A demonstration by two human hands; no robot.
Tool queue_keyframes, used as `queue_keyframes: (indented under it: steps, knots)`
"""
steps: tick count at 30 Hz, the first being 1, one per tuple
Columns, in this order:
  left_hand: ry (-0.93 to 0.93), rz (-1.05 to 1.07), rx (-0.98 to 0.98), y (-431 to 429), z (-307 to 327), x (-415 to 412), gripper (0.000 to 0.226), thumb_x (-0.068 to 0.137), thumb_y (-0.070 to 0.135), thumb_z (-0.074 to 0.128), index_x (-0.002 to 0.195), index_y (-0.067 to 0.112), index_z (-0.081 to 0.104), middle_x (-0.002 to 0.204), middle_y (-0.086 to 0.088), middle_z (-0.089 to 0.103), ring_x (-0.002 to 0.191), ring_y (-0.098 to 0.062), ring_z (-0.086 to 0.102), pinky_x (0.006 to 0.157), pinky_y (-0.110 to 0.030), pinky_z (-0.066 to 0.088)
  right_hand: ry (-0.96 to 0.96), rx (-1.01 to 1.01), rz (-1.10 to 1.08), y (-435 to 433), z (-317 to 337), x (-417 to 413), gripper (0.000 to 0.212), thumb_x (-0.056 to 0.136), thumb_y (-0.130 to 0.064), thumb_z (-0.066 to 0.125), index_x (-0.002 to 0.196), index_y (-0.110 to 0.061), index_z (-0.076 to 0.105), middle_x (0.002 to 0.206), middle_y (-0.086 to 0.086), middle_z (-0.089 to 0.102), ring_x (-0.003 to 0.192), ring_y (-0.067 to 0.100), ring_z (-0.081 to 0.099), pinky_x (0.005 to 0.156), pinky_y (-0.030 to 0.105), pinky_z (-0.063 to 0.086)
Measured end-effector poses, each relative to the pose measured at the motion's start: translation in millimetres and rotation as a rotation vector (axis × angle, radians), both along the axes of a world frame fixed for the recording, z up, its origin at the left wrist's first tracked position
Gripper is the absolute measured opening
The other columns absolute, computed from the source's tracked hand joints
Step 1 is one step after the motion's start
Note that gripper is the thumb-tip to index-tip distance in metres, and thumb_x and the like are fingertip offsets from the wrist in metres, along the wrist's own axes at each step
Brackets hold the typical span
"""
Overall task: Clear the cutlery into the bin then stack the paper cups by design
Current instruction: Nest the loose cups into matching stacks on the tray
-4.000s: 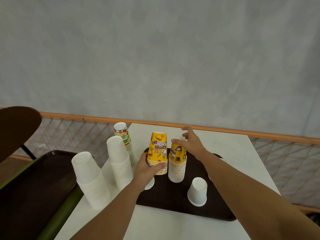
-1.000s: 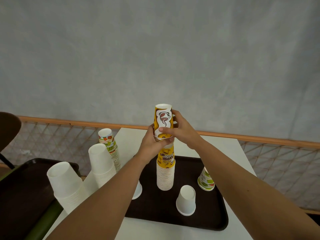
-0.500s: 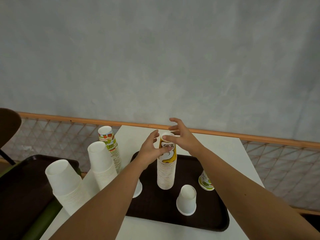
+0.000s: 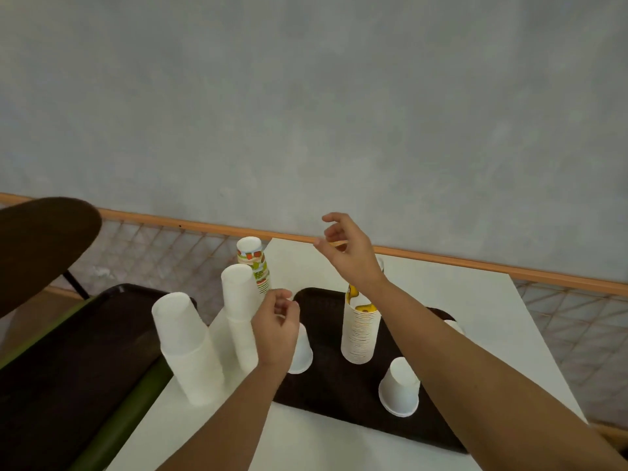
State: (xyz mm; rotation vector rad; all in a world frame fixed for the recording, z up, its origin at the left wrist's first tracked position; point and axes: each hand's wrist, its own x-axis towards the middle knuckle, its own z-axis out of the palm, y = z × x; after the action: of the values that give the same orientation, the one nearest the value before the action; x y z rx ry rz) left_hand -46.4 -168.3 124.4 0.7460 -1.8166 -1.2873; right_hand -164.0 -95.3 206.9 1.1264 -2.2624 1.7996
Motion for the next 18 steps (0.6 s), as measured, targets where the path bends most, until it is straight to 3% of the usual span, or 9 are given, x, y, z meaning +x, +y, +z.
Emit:
queue_keyframes:
  steps: [2,7,11,13,16,18]
  knots:
    - [-0.042,0.058,-0.003,-3.8,-17.9,19.1,0.015,0.085,0.006,0.063,0.088,0.019,0.057,0.087,-0.002,0.062,0.083,-0.017,0.057,0.08,-0.022,0.047,-0.036,0.035,0.053,-14.1,-5.0,10.2,0.038,0.085,-0.02,0.068,0.12,-0.016,0.053,0.1,0.003,0.055,0.094,0.017,0.058,0.068,0.009,0.044]
    - [-0.116,0.135,-0.034,-13.7,-59.3,68.5,0.017,0.082,-0.001,0.064,0.08,0.015,0.057,0.071,0.0,0.059,0.068,-0.012,0.056,0.066,-0.019,0.047,-0.036,0.07,0.111,-45.4,-22.0,40.9,0.043,0.082,-0.019,0.071,0.12,-0.014,0.053,0.098,-0.002,0.055,0.088,0.013,0.058,0.064,0.011,0.042]
    - [-0.223,0.234,-0.009,-29.5,-91.5,108.4,0.021,0.082,0.0,0.065,0.07,0.015,0.055,0.057,0.003,0.053,0.054,-0.011,0.051,0.053,-0.015,0.039,-0.032,0.007,0.152,-62.9,-31.3,67.0,0.04,0.079,-0.009,0.072,0.115,-0.011,0.055,0.093,0.001,0.056,0.077,0.009,0.054,0.063,0.008,0.043]
    - [-0.288,0.288,0.032,-41.3,-100.7,123.4,0.02,0.081,0.005,0.067,0.068,0.012,0.053,0.054,0.001,0.05,0.052,-0.014,0.047,0.05,-0.018,0.036,-0.05,-0.006,0.212,-72.3,-33.6,83.4,0.041,0.08,-0.01,0.072,0.116,-0.01,0.054,0.096,0.004,0.056,0.08,0.012,0.055,0.067,0.015,0.046]
    - [-0.376,0.336,0.082,-58.5,-107.8,136.4,0.022,0.079,0.017,0.072,0.079,0.011,0.051,0.066,-0.005,0.051,0.063,-0.022,0.049,0.052,-0.023,0.035,0.008,-0.009,0.253,-85.1,-35.4,104.9,0.044,0.08,-0.016,0.073,0.118,-0.011,0.052,0.103,0.001,0.054,0.091,0.013,0.056,0.072,0.022,0.05]
    - [-0.38,0.341,0.149,-69.8,-109.8,140.8,0.036,0.074,0.022,0.077,0.095,0.009,0.05,0.085,-0.006,0.051,0.08,-0.025,0.051,0.064,-0.027,0.04,0.062,0.003,0.284,-94.9,-37.2,117.1,0.048,0.08,-0.021,0.073,0.122,-0.012,0.051,0.112,-0.001,0.053,0.099,0.011,0.055,0.078,0.022,0.051]
